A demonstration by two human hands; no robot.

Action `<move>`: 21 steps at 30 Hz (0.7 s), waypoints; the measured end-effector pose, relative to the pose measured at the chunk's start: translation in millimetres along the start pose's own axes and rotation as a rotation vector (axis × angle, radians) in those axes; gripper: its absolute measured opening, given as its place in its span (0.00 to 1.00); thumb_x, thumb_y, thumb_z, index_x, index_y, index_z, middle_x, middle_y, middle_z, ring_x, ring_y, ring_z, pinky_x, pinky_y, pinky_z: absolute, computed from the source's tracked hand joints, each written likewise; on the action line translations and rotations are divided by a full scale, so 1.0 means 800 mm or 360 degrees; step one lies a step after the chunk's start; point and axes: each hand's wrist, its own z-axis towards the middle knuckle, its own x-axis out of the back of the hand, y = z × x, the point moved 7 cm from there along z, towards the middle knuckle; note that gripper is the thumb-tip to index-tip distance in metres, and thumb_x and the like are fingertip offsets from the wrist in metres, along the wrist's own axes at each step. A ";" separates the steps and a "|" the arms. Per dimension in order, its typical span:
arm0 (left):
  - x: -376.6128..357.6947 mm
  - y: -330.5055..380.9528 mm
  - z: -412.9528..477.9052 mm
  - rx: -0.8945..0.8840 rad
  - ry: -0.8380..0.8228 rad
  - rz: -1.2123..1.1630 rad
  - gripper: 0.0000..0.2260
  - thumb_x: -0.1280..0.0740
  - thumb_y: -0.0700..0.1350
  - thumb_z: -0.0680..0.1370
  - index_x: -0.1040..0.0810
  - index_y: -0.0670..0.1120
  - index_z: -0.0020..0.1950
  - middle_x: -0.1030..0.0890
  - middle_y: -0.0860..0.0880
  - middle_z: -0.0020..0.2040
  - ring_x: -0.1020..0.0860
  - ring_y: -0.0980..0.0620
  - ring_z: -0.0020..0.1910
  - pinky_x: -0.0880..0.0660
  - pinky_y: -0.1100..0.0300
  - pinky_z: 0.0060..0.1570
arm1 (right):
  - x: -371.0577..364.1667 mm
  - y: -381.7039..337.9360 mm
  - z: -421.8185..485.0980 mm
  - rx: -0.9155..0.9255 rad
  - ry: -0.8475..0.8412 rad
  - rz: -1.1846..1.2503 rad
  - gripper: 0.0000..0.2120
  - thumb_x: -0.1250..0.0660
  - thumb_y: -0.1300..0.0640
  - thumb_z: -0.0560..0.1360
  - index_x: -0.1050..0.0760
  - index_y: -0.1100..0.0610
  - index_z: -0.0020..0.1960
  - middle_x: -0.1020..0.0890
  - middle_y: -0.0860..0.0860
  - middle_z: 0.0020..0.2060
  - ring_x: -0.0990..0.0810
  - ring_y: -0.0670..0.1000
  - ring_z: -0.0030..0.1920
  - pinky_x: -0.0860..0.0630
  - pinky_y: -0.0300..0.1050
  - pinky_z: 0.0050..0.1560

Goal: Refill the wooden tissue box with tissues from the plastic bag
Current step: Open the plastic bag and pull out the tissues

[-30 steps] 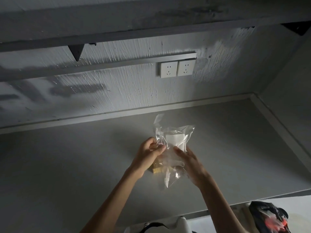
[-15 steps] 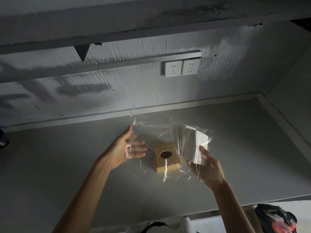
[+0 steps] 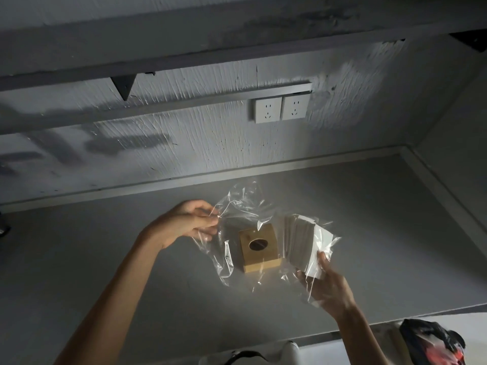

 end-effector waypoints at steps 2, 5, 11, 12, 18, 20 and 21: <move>0.007 0.010 0.006 -0.0118 0.0260 0.0460 0.10 0.27 0.41 0.76 0.22 0.42 0.55 0.16 0.40 0.49 0.16 0.48 0.38 0.22 0.63 0.31 | 0.007 -0.002 -0.003 0.0136 0.0092 -0.0020 0.17 0.29 0.50 0.72 0.22 0.57 0.57 0.13 0.55 0.45 0.13 0.55 0.46 0.18 0.52 0.49; 0.007 0.033 0.008 -0.0421 0.0630 0.1089 0.08 0.27 0.46 0.75 0.23 0.45 0.49 0.17 0.48 0.43 0.18 0.48 0.34 0.20 0.55 0.39 | -0.003 0.012 -0.004 0.0171 0.0078 -0.0147 0.22 0.26 0.51 0.71 0.20 0.62 0.60 0.18 0.63 0.55 0.16 0.60 0.48 0.17 0.49 0.46; -0.040 0.093 -0.011 -0.0984 0.0577 0.1297 0.05 0.30 0.40 0.77 0.22 0.43 0.41 0.19 0.51 0.34 0.23 0.53 0.31 0.26 0.57 0.37 | 0.024 0.047 0.014 0.0506 0.0213 -0.0899 0.12 0.44 0.52 0.83 0.26 0.56 0.59 0.15 0.61 0.42 0.13 0.49 0.36 0.19 0.40 0.28; -0.048 0.101 -0.015 -0.1037 0.0555 0.1306 0.06 0.31 0.39 0.77 0.23 0.43 0.40 0.21 0.52 0.33 0.25 0.54 0.30 0.27 0.57 0.37 | 0.017 0.048 0.020 0.0618 0.0052 -0.1245 0.11 0.46 0.53 0.83 0.26 0.48 0.57 0.15 0.56 0.36 0.15 0.48 0.32 0.24 0.37 0.21; -0.092 0.104 -0.018 -0.1234 0.0456 0.1547 0.09 0.35 0.35 0.79 0.31 0.45 0.42 0.24 0.49 0.40 0.24 0.51 0.35 0.25 0.55 0.35 | 0.033 0.071 0.049 0.0781 0.0230 -0.2567 0.22 0.46 0.34 0.78 0.17 0.40 0.40 0.19 0.41 0.31 0.20 0.39 0.32 0.26 0.32 0.26; -0.100 0.098 -0.017 -0.1254 0.0431 0.1592 0.10 0.35 0.33 0.79 0.31 0.45 0.44 0.26 0.51 0.42 0.25 0.52 0.33 0.25 0.54 0.33 | 0.036 0.095 0.066 0.0484 0.0105 -0.2150 0.37 0.59 0.31 0.77 0.15 0.48 0.45 0.14 0.47 0.45 0.15 0.48 0.47 0.18 0.45 0.46; -0.103 0.096 -0.017 -0.1260 0.0416 0.1603 0.11 0.35 0.32 0.78 0.32 0.46 0.44 0.27 0.52 0.42 0.26 0.52 0.33 0.25 0.54 0.33 | 0.036 0.111 0.067 0.0178 -0.0063 -0.1704 0.36 0.53 0.31 0.76 0.16 0.55 0.52 0.15 0.55 0.52 0.17 0.56 0.55 0.21 0.55 0.56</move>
